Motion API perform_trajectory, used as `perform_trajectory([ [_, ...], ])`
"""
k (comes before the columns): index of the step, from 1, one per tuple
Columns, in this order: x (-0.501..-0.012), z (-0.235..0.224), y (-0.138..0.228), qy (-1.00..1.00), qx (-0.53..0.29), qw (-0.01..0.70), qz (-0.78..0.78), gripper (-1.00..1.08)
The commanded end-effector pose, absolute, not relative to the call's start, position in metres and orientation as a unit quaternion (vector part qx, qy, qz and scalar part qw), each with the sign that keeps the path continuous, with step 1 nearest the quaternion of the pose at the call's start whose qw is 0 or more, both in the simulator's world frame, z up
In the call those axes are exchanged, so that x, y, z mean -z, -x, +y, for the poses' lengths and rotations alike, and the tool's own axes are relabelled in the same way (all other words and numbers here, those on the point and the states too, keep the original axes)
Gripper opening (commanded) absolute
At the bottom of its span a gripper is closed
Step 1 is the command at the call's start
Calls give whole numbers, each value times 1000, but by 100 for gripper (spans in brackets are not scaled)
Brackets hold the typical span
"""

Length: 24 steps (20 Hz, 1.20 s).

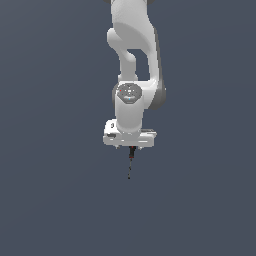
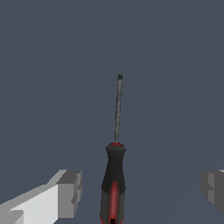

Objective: Pick up the object and move it to a goal position.

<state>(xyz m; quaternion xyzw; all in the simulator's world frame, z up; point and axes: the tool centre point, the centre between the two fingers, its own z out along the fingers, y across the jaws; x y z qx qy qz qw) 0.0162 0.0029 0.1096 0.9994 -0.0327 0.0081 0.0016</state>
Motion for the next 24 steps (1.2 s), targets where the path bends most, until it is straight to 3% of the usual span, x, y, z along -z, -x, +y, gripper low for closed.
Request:
perform_trajectory([
  [1, -92, 9, -16, -999, -5, 1, -40, 100],
  [24, -21, 19, -12, -999, 0, 0, -52, 100],
])
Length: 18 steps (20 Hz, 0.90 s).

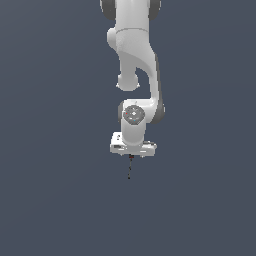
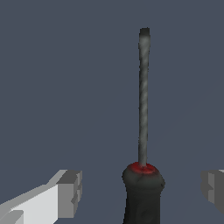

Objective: Pick up the object and move it to a goal position.

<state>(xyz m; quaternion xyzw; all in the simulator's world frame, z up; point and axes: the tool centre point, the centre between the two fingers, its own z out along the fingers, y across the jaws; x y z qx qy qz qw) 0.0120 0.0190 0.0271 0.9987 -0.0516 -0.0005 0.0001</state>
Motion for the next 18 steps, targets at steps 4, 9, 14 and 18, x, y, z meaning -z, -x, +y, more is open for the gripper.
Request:
perform_trajectory([
  [4, -15, 19, -13, -999, 0, 0, -52, 100],
  [9, -15, 19, -13, -999, 0, 0, -52, -100],
  [14, -15, 19, -13, -999, 0, 0, -52, -100],
  [18, -17, 19, -15, -999, -2, 0, -52, -100],
])
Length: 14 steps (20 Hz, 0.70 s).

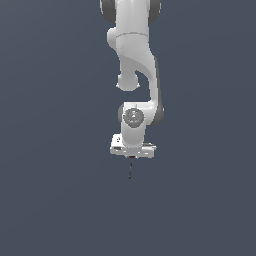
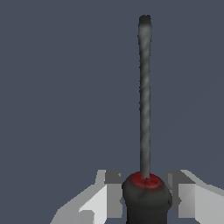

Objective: Pick up the object and move it to a goal position.

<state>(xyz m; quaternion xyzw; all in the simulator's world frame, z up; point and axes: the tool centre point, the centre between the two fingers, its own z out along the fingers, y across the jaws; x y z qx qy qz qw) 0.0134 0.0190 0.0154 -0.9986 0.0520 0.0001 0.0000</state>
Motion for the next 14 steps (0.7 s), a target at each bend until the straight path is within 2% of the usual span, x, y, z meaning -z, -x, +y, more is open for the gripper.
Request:
perform_trajectory([
  [1, -20, 20, -17, 999, 4, 1, 51, -100],
  [7, -66, 28, -47, 998, 38, 5, 42, -100],
  [14, -184, 47, -105, 993, 119, 16, 22, -100],
])
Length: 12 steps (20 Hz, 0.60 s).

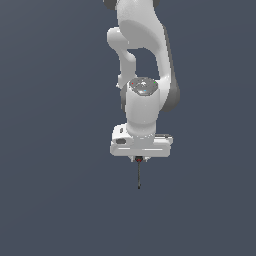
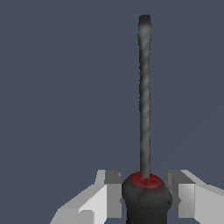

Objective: Pick up the object and move it to a goal position.

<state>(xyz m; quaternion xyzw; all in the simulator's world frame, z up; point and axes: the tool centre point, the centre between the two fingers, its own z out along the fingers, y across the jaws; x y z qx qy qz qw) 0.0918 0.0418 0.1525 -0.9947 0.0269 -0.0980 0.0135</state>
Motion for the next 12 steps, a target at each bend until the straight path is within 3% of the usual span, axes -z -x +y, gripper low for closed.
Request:
perform_trajectory([
  [1, -206, 50, -113, 991, 134, 18, 18, -100],
  [6, -329, 69, -146, 977, 212, 29, -3, -100],
  [12, -443, 86, -158, 959, 281, 39, -21, -100],
])
